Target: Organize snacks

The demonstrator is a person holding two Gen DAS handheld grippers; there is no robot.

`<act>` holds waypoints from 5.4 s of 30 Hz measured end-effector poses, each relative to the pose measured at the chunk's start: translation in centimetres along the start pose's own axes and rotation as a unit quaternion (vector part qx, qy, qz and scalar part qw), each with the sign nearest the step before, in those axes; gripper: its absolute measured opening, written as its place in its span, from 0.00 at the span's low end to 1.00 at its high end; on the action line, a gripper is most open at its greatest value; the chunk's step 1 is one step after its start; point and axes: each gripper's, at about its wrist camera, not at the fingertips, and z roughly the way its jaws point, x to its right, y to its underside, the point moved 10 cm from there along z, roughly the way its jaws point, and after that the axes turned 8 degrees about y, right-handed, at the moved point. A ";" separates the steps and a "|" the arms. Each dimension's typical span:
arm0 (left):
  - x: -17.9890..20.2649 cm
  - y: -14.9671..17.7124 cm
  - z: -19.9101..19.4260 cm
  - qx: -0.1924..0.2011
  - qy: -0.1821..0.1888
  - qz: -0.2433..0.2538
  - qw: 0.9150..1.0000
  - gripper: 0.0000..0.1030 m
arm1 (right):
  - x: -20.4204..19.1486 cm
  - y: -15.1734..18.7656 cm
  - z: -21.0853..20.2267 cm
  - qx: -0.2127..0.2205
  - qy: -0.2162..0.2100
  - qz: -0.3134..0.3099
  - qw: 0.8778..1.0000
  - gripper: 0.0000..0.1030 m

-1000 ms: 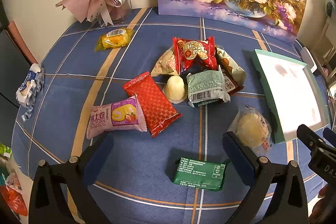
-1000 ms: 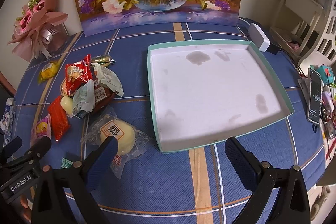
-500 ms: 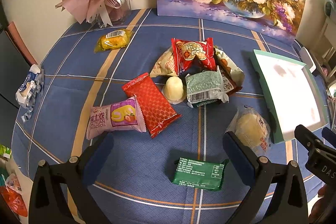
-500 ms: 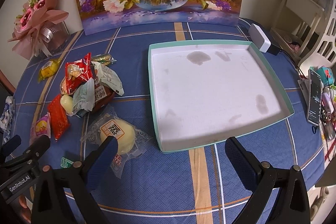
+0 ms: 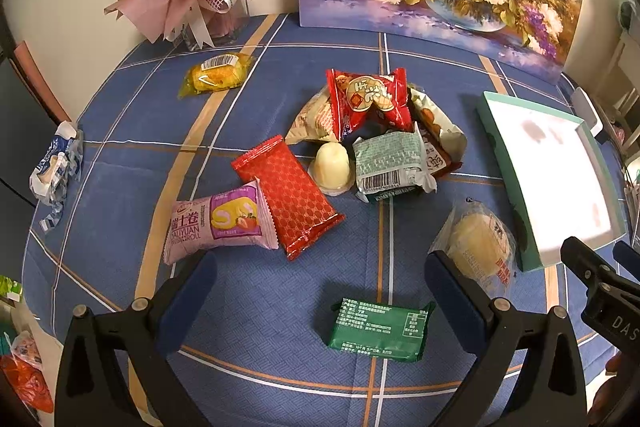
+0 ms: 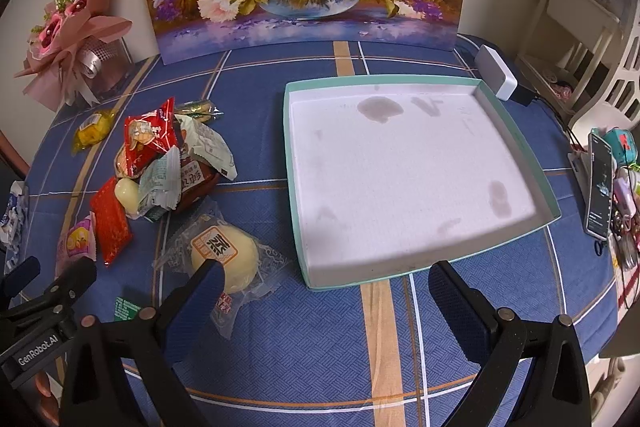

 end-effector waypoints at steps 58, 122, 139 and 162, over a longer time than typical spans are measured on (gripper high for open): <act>2.9 7.6 8.0 -0.197 0.063 -0.003 0.978 0.80 | -10.1 1.9 5.7 -0.107 -0.081 -0.096 0.986 0.98; -3.5 -0.3 -5.8 -0.116 0.038 -0.129 0.984 0.67 | -7.1 0.3 6.1 -0.098 -0.154 -0.021 0.983 0.59; -3.1 -4.4 -5.3 -0.069 0.046 -0.187 0.979 0.67 | -6.0 -1.2 4.4 -0.069 -0.162 -0.009 0.984 0.55; -3.7 -3.0 -1.9 -0.102 0.099 -0.227 0.963 0.67 | -9.3 -2.2 7.3 -0.068 -0.149 -0.056 0.985 0.78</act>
